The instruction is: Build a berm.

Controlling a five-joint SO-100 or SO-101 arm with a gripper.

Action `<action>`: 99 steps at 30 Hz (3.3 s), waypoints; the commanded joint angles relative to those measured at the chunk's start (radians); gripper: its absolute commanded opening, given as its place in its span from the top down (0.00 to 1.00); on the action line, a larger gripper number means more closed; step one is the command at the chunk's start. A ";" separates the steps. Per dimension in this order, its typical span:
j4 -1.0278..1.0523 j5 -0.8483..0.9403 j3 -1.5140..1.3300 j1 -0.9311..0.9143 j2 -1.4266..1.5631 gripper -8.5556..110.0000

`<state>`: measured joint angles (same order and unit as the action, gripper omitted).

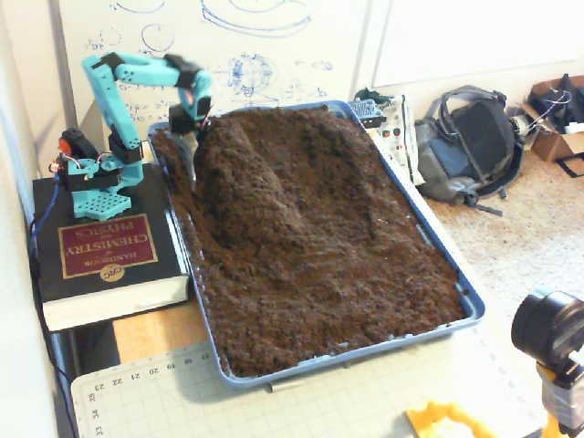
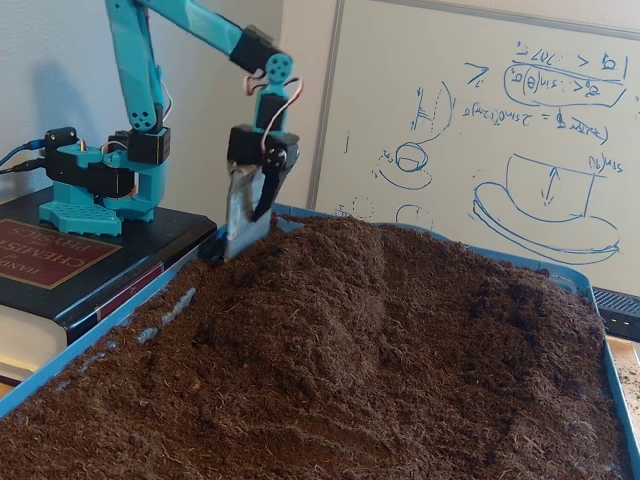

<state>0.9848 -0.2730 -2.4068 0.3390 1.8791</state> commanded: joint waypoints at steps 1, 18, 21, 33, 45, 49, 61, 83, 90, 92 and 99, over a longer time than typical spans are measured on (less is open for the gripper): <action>-0.183 0.021 -0.078 -0.026 0.100 0.93; -0.426 0.107 0.245 -0.040 -0.311 0.93; -0.423 0.107 0.291 -0.040 -0.321 0.93; -0.434 0.121 0.313 -0.075 -0.310 0.93; -0.391 0.107 0.218 -0.061 -0.077 0.93; -0.351 0.118 0.167 -0.061 0.061 0.93; -0.249 0.124 -0.253 0.031 0.330 0.93; -0.043 0.488 -0.282 -0.380 0.506 0.93; -0.129 0.652 -0.307 -0.454 0.279 0.92; -0.210 0.652 -0.308 -0.456 0.225 0.92; -0.518 0.650 -0.311 -0.469 0.008 0.92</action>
<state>0.5722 0.3697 -2.7596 -0.1074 1.9543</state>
